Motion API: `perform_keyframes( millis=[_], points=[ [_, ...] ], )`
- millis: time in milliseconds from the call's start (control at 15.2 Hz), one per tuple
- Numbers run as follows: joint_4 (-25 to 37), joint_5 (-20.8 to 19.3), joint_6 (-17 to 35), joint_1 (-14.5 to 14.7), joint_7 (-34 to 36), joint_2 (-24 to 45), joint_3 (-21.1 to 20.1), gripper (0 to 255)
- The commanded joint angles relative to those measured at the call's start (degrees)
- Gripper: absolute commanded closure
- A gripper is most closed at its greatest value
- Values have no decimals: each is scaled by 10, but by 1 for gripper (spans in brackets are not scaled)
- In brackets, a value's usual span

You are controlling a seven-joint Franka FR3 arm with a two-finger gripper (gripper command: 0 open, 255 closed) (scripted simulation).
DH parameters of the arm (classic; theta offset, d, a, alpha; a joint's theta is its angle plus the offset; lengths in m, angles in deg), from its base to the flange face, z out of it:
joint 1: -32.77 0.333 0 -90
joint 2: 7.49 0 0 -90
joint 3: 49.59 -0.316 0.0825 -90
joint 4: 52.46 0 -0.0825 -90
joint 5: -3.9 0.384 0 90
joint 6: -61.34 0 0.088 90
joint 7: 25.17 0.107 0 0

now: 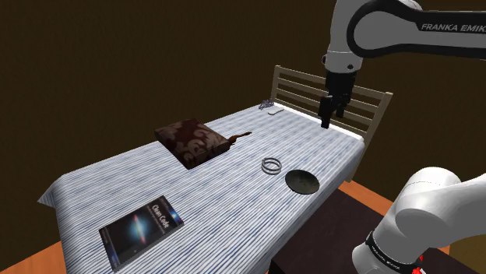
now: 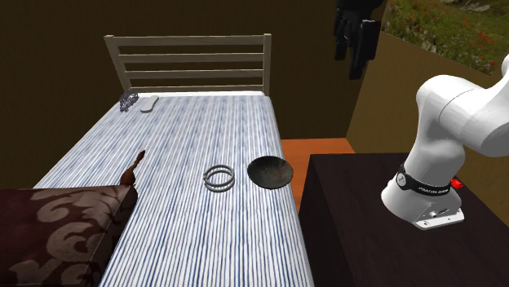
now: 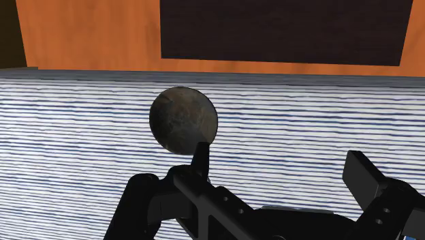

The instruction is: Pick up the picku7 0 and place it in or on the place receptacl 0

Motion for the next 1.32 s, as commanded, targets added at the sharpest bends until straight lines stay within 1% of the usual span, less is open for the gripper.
perform_keyframes(
  millis=[0,330,660,924,1254],
  points=[
    [0,0,0,0,0,0,0,0],
    [-44,-11,100,-6,-8,54,15,0],
    [-68,-21,201,-12,-16,128,29,0],
    [-73,-27,278,-17,-22,200,40,0],
    [-59,-31,368,-22,-30,301,52,0]
  ],
)
